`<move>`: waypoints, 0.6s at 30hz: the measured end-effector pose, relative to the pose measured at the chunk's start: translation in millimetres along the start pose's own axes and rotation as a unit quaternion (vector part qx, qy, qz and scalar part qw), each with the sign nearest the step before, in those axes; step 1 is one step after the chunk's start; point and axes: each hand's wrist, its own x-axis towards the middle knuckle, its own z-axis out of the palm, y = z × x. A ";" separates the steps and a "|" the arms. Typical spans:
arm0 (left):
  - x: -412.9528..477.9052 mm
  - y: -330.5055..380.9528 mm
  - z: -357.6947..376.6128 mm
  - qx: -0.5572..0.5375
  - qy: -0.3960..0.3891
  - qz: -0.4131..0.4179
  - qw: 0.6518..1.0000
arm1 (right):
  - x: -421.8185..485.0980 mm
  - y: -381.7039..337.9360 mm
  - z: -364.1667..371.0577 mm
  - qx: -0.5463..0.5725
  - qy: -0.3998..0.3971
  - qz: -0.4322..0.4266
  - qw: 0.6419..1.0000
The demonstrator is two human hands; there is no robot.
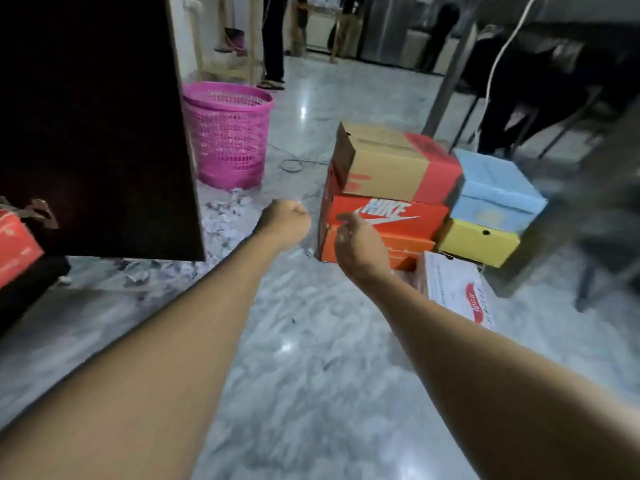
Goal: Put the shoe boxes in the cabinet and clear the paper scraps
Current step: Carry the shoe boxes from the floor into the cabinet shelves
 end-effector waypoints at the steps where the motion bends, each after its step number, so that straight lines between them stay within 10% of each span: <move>1: -2.8 12.3 17.6 -0.002 -0.019 0.011 1.000 | -3.2 16.6 -14.6 -0.009 0.006 0.016 1.000; 18: -82.4 12.2 298.9 -0.033 -0.281 -0.088 0.955 | -58.6 291.1 -94.0 -0.039 -0.016 0.345 0.938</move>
